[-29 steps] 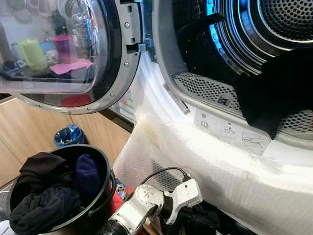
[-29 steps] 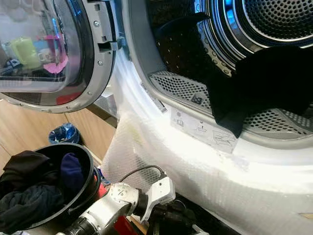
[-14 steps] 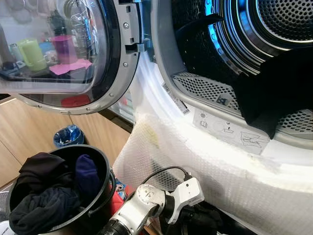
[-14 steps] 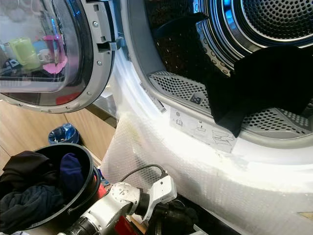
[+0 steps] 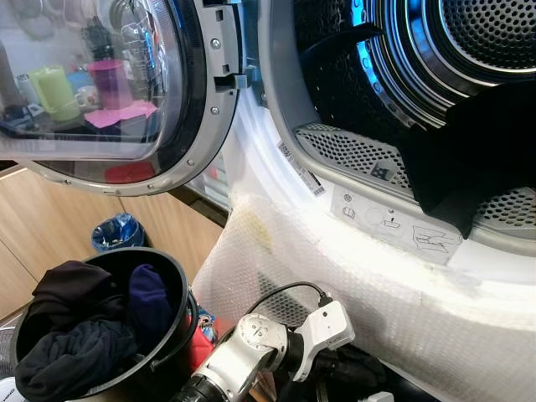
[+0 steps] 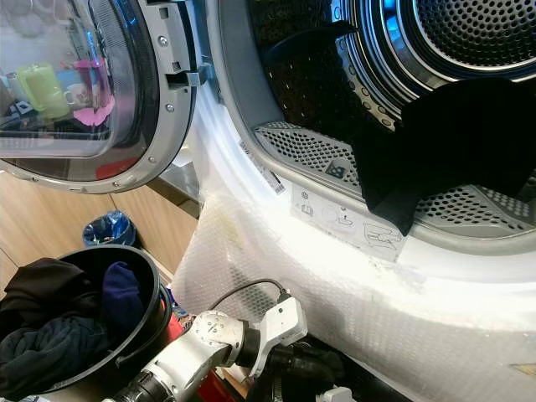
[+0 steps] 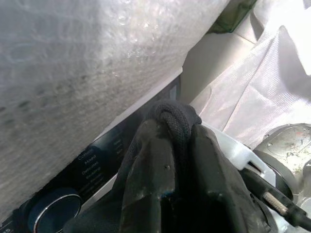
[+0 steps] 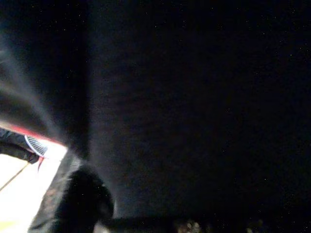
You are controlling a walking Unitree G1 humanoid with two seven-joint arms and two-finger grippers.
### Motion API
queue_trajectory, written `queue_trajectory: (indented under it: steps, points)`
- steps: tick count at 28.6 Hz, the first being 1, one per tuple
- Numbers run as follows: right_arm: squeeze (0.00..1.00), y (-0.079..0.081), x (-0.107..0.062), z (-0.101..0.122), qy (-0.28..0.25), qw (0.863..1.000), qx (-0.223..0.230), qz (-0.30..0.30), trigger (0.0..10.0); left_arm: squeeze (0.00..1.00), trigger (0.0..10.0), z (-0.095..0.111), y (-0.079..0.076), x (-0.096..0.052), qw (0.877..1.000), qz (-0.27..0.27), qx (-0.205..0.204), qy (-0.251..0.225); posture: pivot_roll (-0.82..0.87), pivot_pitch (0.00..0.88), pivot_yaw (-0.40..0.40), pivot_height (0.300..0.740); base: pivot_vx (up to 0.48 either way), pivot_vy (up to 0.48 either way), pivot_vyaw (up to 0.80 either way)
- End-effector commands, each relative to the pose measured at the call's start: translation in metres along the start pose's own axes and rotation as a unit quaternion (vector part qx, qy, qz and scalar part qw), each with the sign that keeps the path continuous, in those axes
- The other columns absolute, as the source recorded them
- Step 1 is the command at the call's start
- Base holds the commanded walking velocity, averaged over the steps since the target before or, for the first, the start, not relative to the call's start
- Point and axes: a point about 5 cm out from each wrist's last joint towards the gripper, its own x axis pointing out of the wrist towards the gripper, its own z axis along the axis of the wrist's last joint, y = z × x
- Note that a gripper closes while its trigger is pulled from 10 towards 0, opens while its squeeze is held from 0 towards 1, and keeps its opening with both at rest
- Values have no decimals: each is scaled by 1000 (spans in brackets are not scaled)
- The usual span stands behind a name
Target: Clothes washing
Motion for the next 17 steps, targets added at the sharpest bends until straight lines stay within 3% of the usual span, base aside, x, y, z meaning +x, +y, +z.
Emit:
queue_trajectory:
  steps: [1,17]
  points:
    - [0,0,-2,-7,14,1000,8,-6,0,0,0,15,1,3,1000,-2,15,-26,141,42,30,740,0,0,0]
    - [0,-7,-2,-4,0,1000,14,-23,0,0,0,11,2,-1,1000,8,14,-24,130,0,47,740,0,0,0]
